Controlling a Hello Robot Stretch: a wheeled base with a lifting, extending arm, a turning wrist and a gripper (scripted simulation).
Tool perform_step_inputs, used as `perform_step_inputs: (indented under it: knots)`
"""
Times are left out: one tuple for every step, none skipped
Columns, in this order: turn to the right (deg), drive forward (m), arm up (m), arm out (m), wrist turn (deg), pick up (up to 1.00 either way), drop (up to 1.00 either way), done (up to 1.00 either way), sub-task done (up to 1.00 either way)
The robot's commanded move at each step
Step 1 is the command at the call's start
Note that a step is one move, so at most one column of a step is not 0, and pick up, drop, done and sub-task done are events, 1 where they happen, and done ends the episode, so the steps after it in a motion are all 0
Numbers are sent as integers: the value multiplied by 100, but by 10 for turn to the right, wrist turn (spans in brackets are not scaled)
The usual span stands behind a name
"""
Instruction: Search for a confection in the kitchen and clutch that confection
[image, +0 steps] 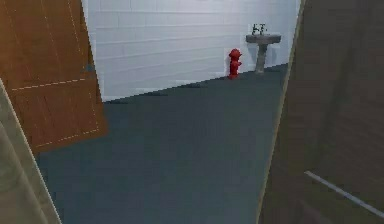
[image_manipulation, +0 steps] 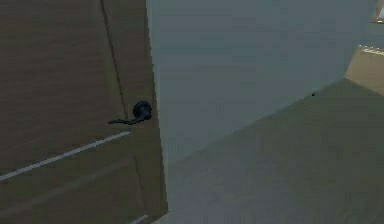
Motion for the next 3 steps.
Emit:
perform_step_inputs:
  knots:
    - [0, 40, 0, 0, 0, 0, 0, 0, 0]
    - [-300, 0, 0, 0, 0, 0, 0, 0, 0]
    - [0, 45, 0, 0, 0, 0, 0, 0, 0]
